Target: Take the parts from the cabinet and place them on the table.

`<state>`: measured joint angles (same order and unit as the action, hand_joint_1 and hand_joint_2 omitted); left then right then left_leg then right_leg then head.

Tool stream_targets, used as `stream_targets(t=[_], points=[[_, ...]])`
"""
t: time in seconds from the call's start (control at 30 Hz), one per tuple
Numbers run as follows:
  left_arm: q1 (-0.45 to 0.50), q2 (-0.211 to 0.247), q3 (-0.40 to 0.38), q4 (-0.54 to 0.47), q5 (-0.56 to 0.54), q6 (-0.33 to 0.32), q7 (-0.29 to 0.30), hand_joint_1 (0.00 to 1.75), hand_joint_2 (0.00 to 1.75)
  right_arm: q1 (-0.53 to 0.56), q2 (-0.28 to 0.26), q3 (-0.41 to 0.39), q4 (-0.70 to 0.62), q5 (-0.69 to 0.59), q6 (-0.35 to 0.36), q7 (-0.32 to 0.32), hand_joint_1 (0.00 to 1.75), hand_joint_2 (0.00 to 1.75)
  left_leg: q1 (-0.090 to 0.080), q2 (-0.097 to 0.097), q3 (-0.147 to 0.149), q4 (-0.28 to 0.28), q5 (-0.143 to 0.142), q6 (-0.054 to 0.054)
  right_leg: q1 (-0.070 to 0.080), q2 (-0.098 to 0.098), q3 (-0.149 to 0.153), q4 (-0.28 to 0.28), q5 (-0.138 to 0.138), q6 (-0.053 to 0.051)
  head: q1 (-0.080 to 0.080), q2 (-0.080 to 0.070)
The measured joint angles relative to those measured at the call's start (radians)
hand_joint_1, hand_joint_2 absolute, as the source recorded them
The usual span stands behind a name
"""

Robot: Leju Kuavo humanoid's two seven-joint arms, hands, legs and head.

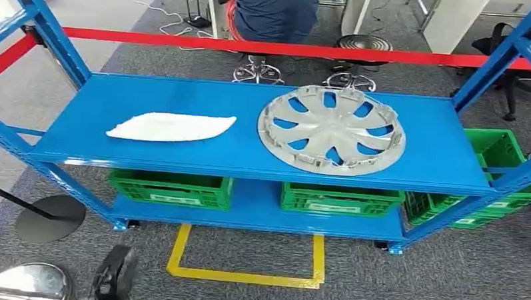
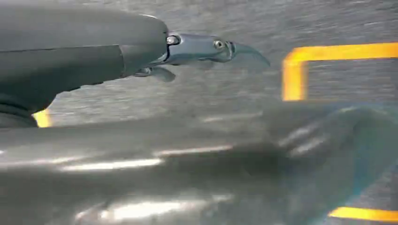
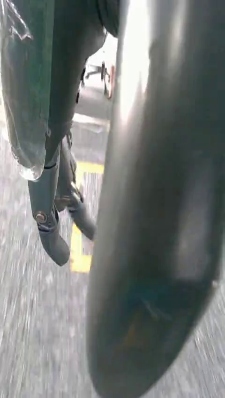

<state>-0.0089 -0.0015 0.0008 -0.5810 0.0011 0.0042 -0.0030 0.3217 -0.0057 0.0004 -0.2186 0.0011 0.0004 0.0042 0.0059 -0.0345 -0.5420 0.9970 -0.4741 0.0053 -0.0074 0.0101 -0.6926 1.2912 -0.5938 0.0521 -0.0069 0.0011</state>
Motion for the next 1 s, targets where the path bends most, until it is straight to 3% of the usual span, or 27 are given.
stream_targets(t=[0.07,0.1,0.13,0.23,0.3,0.33,0.4,0.43,0.47,0.5,0.57,0.6,0.63,0.67,0.77,0.8,0.83,0.9,0.93,0.97,1.0], points=[[0.028,-0.002,0.0,0.009,0.0,0.0,0.0,0.0,0.0,-0.029,0.0,0.0,-0.016,0.0,0.0,-0.002,0.0,0.0,0.0,0.001,0.012,0.0,-0.007,-0.004,0.001,0.0,0.08,-0.178,0.1,-0.01,0.0,0.0],[0.049,-0.002,0.0,0.024,0.0,0.0,0.0,0.0,0.0,-0.05,0.0,0.0,-0.033,0.0,0.0,-0.003,0.0,0.0,0.0,0.004,0.015,0.0,-0.01,-0.007,0.001,0.0,0.116,-0.251,0.121,-0.014,0.0,0.0],[0.075,-0.003,0.0,0.05,0.0,0.0,0.0,0.0,0.0,-0.083,0.0,0.0,-0.054,0.0,0.0,-0.003,0.0,0.0,-0.007,0.007,0.014,0.001,-0.017,-0.014,0.003,-0.002,0.13,-0.26,0.119,-0.015,-0.002,0.0],[0.162,-0.003,0.0,0.142,0.0,0.0,0.002,0.0,0.0,-0.174,0.001,0.0,-0.149,0.0,0.0,-0.005,0.0,0.0,-0.003,0.009,0.018,-0.007,-0.01,-0.025,0.008,-0.001,0.123,-0.259,0.122,-0.025,-0.001,0.0],[0.223,-0.005,-0.001,0.204,0.0,0.0,0.003,0.0,0.0,-0.231,0.001,0.0,-0.221,0.0,0.0,-0.005,0.0,0.0,-0.003,0.011,0.012,0.009,-0.027,-0.037,-0.002,0.002,0.129,-0.272,0.129,-0.036,-0.003,0.0],[0.253,-0.006,-0.001,0.244,0.0,-0.001,0.003,0.0,0.0,-0.261,0.001,0.0,-0.257,0.0,0.0,-0.005,0.0,0.0,-0.003,0.013,-0.015,0.066,-0.066,-0.042,-0.003,0.004,0.129,-0.273,0.13,-0.042,-0.006,0.0],[0.298,-0.002,-0.001,0.303,0.0,0.0,0.003,0.0,0.0,-0.309,0.0,-0.001,-0.32,0.0,-0.001,-0.005,0.0,0.0,0.0,0.019,-0.101,0.232,-0.142,-0.049,-0.003,0.012,0.126,-0.273,0.129,-0.043,-0.005,0.0],[0.316,0.0,-0.001,0.328,0.0,0.0,0.003,0.0,0.0,-0.324,0.0,-0.001,-0.344,0.0,-0.001,-0.005,0.0,0.0,0.0,0.02,-0.138,0.299,-0.161,-0.051,-0.003,0.016,0.125,-0.273,0.129,-0.043,-0.005,0.0],[0.328,0.002,-0.001,0.342,0.0,0.0,0.003,0.0,0.0,-0.333,0.0,0.0,-0.357,0.0,-0.001,-0.005,0.0,0.0,0.001,0.021,-0.15,0.314,-0.152,-0.054,-0.005,0.018,0.126,-0.273,0.129,-0.043,-0.005,0.0],[0.331,0.002,-0.001,0.346,0.0,0.0,0.003,0.0,0.0,-0.334,0.001,0.0,-0.361,0.0,0.0,-0.005,0.0,0.0,0.002,0.021,-0.141,0.286,-0.119,-0.055,-0.007,0.019,0.126,-0.273,0.129,-0.042,-0.005,0.0],[0.304,0.004,-0.001,0.34,0.0,0.0,0.003,0.0,0.0,-0.311,0.001,0.0,-0.351,0.0,0.0,-0.004,0.0,0.0,0.007,0.023,-0.065,0.126,-0.026,-0.059,-0.012,0.017,0.131,-0.273,0.127,-0.035,-0.005,0.0],[0.283,0.004,-0.001,0.327,0.0,0.0,0.003,0.0,0.0,-0.293,0.001,-0.001,-0.336,0.0,0.0,-0.003,0.0,0.0,0.011,0.026,-0.021,0.046,0.001,-0.061,-0.013,0.013,0.133,-0.272,0.126,-0.029,-0.005,0.0],[0.254,-0.002,-0.001,0.303,0.0,0.0,0.003,0.0,0.0,-0.268,0.001,-0.001,-0.313,0.0,0.0,-0.003,0.0,0.0,0.013,0.028,0.007,-0.009,-0.001,-0.062,-0.003,0.008,0.116,-0.267,0.119,-0.019,-0.011,0.0],[0.225,0.0,-0.001,0.278,0.0,0.0,0.003,0.0,0.0,-0.24,0.001,0.0,-0.286,0.0,0.0,-0.002,0.0,0.0,0.012,0.02,0.005,-0.002,0.0,-0.043,-0.004,0.006,0.119,-0.271,0.118,-0.014,-0.007,0.0],[0.135,-0.003,-0.001,0.186,0.0,0.0,0.002,0.0,0.0,-0.146,0.001,0.0,-0.191,0.0,0.0,-0.001,0.0,0.0,0.011,0.019,0.003,-0.008,0.005,-0.021,-0.008,0.005,0.138,-0.281,0.127,0.003,-0.004,0.0],[0.106,-0.003,-0.001,0.147,0.0,0.0,0.002,0.0,0.0,-0.114,0.001,0.0,-0.158,0.0,0.0,-0.001,0.0,0.0,0.014,0.019,0.004,-0.01,0.007,-0.015,-0.009,0.005,0.127,-0.266,0.114,0.007,-0.002,0.0],[0.079,-0.003,-0.001,0.112,0.0,0.0,0.001,0.0,0.0,-0.086,0.001,0.0,-0.117,0.0,0.001,-0.001,0.0,0.0,0.014,0.016,0.004,-0.009,0.009,-0.009,-0.008,0.001,0.107,-0.222,0.082,0.01,0.002,0.0],[0.031,-0.001,0.0,0.05,0.0,0.0,0.0,0.0,0.0,-0.037,0.001,0.0,-0.053,0.0,0.001,0.0,0.0,0.0,0.01,0.008,0.002,-0.009,0.008,-0.006,-0.008,0.0,0.027,-0.056,0.0,0.011,0.003,0.0],[0.012,0.0,0.0,0.025,0.0,0.0,0.0,0.0,0.0,-0.017,0.0,0.0,-0.026,0.0,0.0,0.0,0.0,0.0,0.008,0.004,0.002,-0.009,0.008,-0.005,-0.008,0.0,-0.011,0.018,-0.027,0.012,0.004,0.0],[0.001,0.001,0.0,0.011,0.0,0.0,0.0,0.0,0.0,-0.004,0.0,0.0,-0.01,0.0,0.0,0.0,0.0,0.0,0.006,0.001,0.002,-0.009,0.003,-0.003,-0.007,0.0,-0.029,0.048,-0.027,0.011,0.003,0.0],[-0.002,0.002,0.0,0.003,0.0,0.0,0.0,0.0,0.0,0.001,0.0,0.0,-0.004,0.0,0.0,0.0,0.0,0.0,0.005,-0.004,0.004,-0.009,-0.009,-0.001,-0.006,0.0,-0.023,0.025,0.002,0.008,0.003,0.0]])
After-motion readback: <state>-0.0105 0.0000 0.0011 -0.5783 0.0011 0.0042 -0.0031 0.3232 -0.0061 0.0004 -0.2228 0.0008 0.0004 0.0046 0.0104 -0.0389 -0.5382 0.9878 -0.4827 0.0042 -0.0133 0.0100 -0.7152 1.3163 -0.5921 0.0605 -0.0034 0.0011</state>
